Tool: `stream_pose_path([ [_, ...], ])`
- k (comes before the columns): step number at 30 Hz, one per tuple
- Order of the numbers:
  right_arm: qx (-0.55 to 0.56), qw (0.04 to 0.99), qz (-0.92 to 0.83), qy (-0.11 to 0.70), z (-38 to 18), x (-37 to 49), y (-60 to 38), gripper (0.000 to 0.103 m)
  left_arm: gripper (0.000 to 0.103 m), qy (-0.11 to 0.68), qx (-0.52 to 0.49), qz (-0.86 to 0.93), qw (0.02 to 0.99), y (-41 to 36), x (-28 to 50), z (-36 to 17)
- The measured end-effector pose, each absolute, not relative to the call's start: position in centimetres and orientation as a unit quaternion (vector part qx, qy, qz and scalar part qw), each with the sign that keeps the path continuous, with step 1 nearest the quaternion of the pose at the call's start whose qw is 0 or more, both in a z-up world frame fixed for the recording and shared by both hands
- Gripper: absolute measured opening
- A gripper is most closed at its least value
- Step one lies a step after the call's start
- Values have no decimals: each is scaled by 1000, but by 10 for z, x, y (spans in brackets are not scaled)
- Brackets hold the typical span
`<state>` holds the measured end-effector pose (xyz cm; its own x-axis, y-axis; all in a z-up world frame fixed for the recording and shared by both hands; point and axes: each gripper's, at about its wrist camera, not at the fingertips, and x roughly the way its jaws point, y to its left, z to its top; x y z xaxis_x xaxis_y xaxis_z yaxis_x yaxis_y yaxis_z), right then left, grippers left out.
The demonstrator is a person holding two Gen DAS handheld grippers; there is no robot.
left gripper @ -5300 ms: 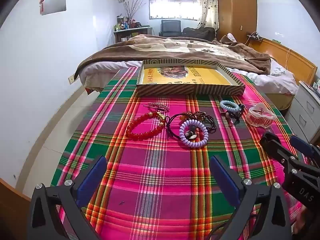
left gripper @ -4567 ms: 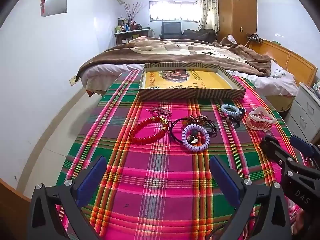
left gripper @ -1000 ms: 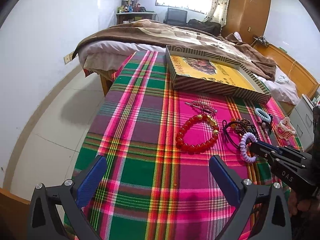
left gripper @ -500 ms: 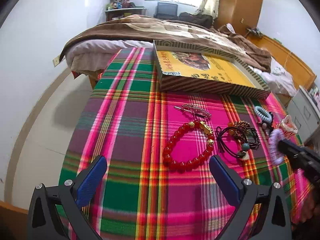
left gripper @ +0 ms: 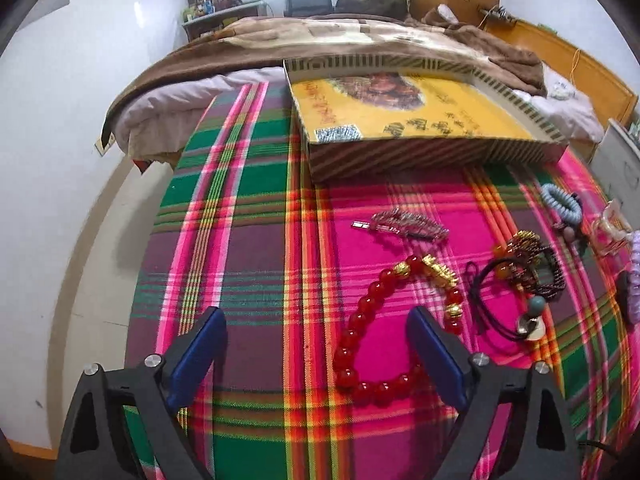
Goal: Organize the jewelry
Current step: 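Grasp the red bead bracelet with the left tool while the right tool holds the lavender coil, then carry the red bracelet in the left tool and lavender coil in the right tool to the yellow tray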
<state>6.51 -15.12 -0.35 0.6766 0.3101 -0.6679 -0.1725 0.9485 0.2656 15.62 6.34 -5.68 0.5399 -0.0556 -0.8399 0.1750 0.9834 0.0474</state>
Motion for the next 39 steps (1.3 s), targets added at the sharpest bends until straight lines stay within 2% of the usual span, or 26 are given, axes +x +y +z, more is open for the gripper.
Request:
stream_pose_path([
  [7,96,910,135,381,-5,69,-154,10,94,479,46,-73,874,68,163,-59],
  [10,95,909,137,383,-7,71,-153,10,90,478,47,-76,874,67,162,-58],
  [12,95,908,137,383,-8,71,-153,10,79,474,51,-87,875,64,159,-56],
  [14,94,909,137,383,-8,72,-154,10,58,468,64,-105,875,55,155,-53],
  [19,93,910,136,381,-7,70,-154,10,37,464,71,-121,875,45,151,-51],
  [23,95,911,135,379,-6,69,-156,10,14,465,80,-143,870,38,148,-49],
  [24,95,911,135,379,-5,68,-156,10,11,465,79,-145,869,37,147,-49],
  [32,92,914,134,372,-1,65,-159,10,9,459,58,-141,875,39,141,-44],
  [39,90,919,131,360,9,61,-161,10,9,429,45,-147,890,41,130,-15],
])
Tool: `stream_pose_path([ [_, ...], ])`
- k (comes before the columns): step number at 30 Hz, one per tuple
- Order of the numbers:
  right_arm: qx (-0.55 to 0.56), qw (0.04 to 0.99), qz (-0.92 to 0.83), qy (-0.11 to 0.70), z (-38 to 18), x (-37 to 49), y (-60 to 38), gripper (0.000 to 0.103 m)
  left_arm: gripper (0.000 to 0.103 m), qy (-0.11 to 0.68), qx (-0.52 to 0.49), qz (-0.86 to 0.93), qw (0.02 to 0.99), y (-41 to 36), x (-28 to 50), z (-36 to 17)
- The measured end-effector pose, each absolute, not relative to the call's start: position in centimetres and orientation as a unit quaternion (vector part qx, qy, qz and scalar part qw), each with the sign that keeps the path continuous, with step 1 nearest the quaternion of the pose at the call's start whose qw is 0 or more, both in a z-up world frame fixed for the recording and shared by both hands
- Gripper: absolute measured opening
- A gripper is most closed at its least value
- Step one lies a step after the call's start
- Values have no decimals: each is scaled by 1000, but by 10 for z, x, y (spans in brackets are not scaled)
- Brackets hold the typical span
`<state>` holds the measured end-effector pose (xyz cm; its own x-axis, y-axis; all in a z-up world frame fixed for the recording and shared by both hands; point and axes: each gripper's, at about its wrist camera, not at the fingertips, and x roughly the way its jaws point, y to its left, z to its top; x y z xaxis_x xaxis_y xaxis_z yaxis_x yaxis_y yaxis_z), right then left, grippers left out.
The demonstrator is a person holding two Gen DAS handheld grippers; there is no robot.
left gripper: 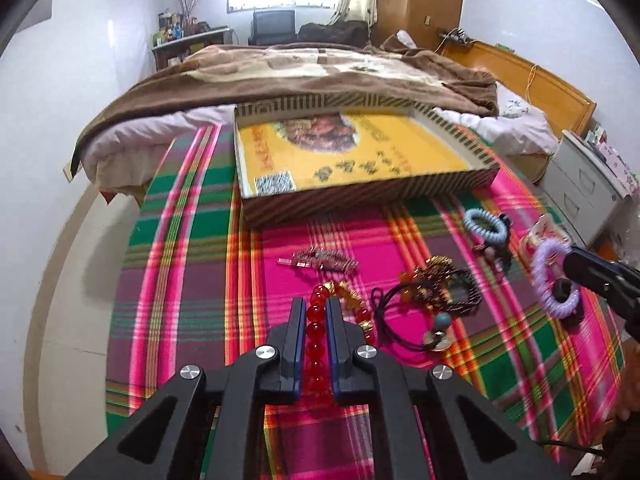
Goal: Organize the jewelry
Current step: 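Carry the red bracelet in the left tool and lavender coil in the right tool to the yellow tray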
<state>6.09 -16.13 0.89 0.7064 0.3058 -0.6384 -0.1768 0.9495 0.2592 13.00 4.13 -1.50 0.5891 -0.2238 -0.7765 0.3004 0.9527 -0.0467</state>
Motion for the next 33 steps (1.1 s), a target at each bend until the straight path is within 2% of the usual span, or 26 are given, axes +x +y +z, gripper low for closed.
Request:
stream_pose_path([
  [13,83,927,130,343,23,59,-169,10,9,392,35,-158,906,40,118,25],
  [19,56,906,148,393,1,48,-179,10,9,383,32,-162,909,43,110,32],
  [25,-7,866,197,459,-32,41,-160,20,9,365,32,-165,916,46,104,45],
  [28,-3,850,211,483,-45,44,-154,38,9,361,33,-164,917,47,102,49],
  [33,-64,854,196,477,-52,36,-135,41,9,356,29,-164,920,48,100,56],
])
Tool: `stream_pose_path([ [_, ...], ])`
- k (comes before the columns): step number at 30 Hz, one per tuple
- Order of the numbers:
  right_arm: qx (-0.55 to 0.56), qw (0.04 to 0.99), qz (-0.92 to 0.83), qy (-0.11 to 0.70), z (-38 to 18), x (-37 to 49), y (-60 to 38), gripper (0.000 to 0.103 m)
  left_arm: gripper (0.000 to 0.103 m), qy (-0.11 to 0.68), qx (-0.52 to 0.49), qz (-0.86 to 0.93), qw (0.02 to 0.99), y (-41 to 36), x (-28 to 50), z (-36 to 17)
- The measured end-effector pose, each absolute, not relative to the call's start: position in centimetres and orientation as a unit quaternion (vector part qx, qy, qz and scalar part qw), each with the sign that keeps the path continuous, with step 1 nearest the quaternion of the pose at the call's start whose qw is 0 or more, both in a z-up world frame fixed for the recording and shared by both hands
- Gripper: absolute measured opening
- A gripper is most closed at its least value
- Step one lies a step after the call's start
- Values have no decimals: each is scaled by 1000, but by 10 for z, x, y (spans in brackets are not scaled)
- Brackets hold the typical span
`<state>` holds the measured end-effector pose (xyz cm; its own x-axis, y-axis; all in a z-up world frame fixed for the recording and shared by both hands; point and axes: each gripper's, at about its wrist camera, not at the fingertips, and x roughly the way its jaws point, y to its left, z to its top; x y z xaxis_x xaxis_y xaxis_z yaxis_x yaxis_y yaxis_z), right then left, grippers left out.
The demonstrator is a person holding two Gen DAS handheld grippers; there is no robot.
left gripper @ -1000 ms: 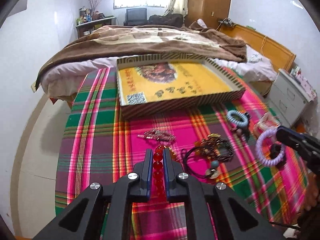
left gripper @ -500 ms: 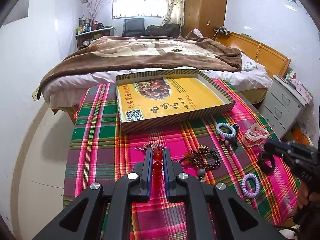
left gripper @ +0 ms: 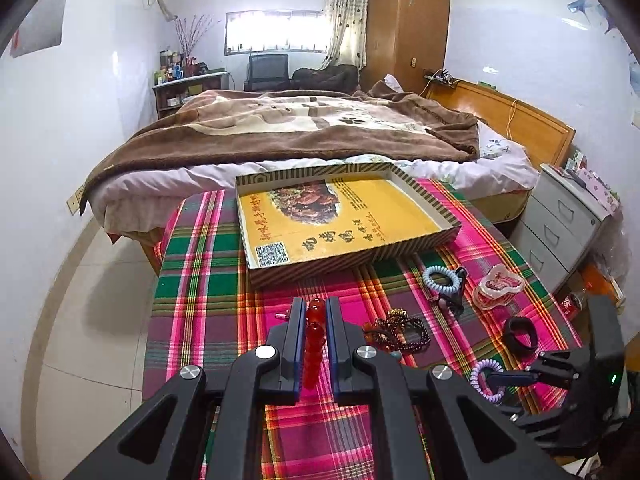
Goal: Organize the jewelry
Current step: 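Carry the red bracelet in the left tool and lavender coil in the right tool to the yellow tray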
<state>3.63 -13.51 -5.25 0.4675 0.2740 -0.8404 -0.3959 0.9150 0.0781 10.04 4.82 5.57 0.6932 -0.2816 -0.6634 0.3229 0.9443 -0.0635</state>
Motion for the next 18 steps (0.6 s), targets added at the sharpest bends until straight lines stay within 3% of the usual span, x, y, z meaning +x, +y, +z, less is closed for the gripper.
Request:
stream_pose_path([
  [2,-98,857,186,471,-53,32,-127,37,9,353,28,-166,920,48,101,60],
  [3,-100,854,192,473,-53,31,-125,28,9,351,27,-166,921,48,101,62],
  [4,-99,852,197,476,-53,31,-124,9,9,349,26,-169,922,48,101,65],
  [10,-78,858,191,470,-44,35,-133,9,9,339,26,-170,925,49,103,80],
  [18,-41,902,187,387,27,49,-158,9,9,323,27,-181,929,45,113,102],
])
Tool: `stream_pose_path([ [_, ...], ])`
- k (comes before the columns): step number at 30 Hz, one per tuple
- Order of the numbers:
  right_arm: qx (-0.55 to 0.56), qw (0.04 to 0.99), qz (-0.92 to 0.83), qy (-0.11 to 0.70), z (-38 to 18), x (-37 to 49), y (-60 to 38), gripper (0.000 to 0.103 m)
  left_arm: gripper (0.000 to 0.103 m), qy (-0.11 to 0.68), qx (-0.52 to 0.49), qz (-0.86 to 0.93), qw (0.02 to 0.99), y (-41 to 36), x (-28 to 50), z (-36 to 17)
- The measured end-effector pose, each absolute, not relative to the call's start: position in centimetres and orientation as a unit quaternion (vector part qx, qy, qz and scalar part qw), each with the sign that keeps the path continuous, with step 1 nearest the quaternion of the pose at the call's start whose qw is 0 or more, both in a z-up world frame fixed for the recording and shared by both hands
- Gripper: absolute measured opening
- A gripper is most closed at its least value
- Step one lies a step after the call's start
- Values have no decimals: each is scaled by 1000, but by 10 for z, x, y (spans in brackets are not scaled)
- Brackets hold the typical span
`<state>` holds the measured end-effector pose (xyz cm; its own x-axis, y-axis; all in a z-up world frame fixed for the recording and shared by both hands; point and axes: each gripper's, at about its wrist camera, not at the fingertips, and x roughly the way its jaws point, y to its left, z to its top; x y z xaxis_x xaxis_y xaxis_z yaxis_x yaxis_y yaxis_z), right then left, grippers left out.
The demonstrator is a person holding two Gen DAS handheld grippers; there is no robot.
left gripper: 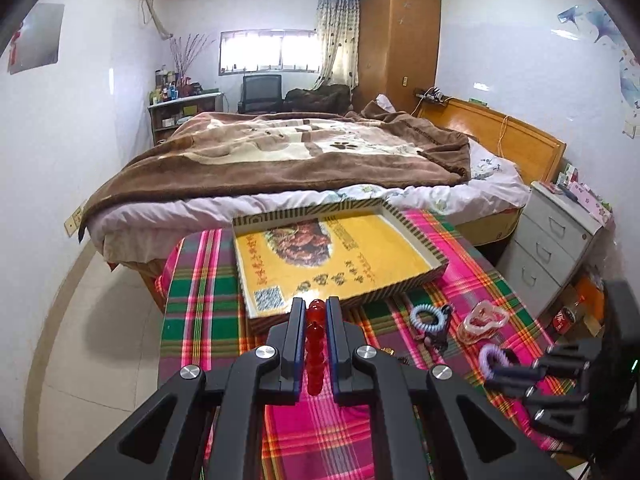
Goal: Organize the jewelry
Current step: 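Carry the red bracelet in the left tool and lavender coil in the right tool to the yellow tray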
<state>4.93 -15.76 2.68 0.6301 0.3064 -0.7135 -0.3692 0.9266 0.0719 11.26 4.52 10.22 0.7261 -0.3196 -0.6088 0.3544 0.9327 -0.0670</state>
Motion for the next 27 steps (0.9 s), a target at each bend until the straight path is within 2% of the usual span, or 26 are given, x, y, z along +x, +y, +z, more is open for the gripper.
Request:
stream_pose_path([
  [5,-41,918,173,353,60,78,-159,9,9,313,28,-187,931,40,129,115],
  [12,-16,926,158,342,73,134,-171,9,10,331,12,-185,925,33,178,110],
  [27,-5,913,105,395,30,273,-178,9,10,350,-16,-193,917,9,286,72],
])
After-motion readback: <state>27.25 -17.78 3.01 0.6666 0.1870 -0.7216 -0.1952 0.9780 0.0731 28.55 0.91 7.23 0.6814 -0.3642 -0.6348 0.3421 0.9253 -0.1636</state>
